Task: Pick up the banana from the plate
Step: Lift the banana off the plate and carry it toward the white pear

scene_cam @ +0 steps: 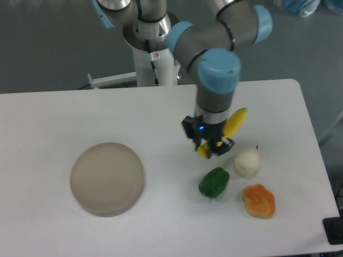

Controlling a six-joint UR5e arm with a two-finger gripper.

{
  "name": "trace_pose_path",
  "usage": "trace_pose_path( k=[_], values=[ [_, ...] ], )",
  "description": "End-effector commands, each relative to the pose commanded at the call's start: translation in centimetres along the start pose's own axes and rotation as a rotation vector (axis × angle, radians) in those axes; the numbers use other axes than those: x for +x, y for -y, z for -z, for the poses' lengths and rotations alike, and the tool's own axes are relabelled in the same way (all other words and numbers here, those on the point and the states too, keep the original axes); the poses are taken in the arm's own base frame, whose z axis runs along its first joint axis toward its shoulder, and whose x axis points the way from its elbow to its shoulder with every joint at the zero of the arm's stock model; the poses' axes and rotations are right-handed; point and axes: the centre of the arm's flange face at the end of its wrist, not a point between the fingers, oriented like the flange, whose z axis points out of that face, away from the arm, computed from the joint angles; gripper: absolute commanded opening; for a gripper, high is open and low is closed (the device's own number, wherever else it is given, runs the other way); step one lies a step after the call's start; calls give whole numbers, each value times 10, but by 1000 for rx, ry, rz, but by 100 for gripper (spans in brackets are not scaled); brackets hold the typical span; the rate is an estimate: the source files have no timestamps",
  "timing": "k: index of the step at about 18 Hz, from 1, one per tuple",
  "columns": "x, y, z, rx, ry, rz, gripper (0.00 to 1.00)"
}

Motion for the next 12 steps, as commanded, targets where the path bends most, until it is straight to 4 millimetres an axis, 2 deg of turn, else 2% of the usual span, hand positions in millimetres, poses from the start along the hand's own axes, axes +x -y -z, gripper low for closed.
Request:
trace_pose_path(
  k=[3, 4, 7, 12],
  values=[
    [-12, -21, -1, -5, 0, -55, 0],
    [-13, -22, -1, -6, -1, -83, 0],
    [-22, -18, -24, -8, -30, -143, 0],
    [-22, -16, -24, -7, -31, -142, 0]
  ],
)
